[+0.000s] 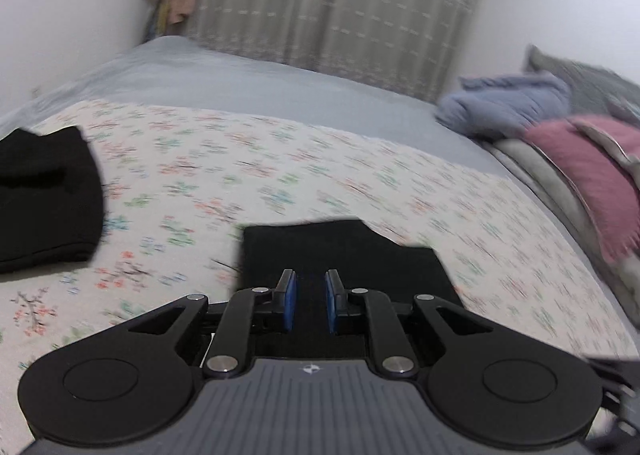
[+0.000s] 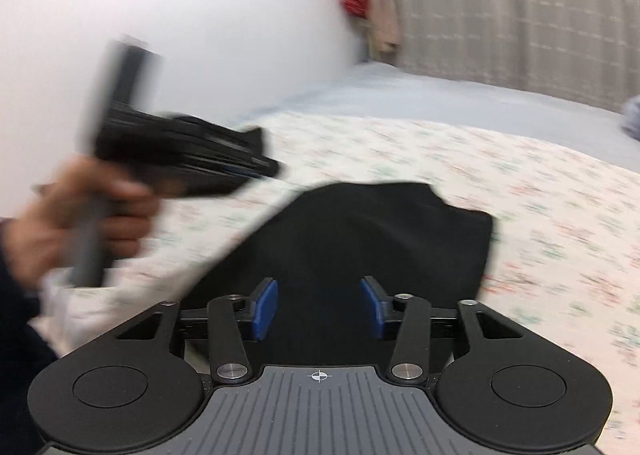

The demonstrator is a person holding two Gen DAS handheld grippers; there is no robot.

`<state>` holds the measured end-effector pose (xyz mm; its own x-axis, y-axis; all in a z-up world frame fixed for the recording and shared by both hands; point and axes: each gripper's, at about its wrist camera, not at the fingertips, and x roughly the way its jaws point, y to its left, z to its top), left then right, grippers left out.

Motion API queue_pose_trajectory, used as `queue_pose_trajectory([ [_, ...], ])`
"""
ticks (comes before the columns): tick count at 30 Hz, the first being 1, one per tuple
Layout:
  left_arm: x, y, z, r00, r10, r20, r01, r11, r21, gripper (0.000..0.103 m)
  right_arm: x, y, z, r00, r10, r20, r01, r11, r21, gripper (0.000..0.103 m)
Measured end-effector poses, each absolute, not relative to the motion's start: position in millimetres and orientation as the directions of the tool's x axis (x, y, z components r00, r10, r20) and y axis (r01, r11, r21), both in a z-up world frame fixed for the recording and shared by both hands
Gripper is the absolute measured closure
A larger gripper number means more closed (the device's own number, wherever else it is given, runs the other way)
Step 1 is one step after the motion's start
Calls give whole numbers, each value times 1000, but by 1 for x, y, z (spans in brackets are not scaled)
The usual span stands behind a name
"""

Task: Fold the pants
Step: 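Lower the folded edge and open both tools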

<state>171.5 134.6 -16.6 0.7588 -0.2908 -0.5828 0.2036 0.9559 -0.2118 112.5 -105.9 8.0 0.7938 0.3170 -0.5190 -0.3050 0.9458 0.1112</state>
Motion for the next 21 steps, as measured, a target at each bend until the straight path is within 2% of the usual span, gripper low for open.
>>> queue_pose_trajectory([
  [4, 162, 112, -33, 706, -300, -641, 237, 954, -186, 65, 127, -106, -11, 767, 277, -578, -254, 960, 122, 61],
  [8, 178, 107, -72, 632, -168, -757, 204, 978, -47, 69, 136, -102, -33, 720, 239, -652, -241, 967, 89, 63],
  [16, 181, 130, -69, 640, -200, -742, 176, 978, -112, 71, 137, -91, -52, 722, 219, -656, -241, 969, 58, 58],
  [21, 157, 126, -47, 694, -251, -675, 239, 964, -113, 70, 133, -103, -33, 732, 231, -641, -216, 971, 104, 63],
])
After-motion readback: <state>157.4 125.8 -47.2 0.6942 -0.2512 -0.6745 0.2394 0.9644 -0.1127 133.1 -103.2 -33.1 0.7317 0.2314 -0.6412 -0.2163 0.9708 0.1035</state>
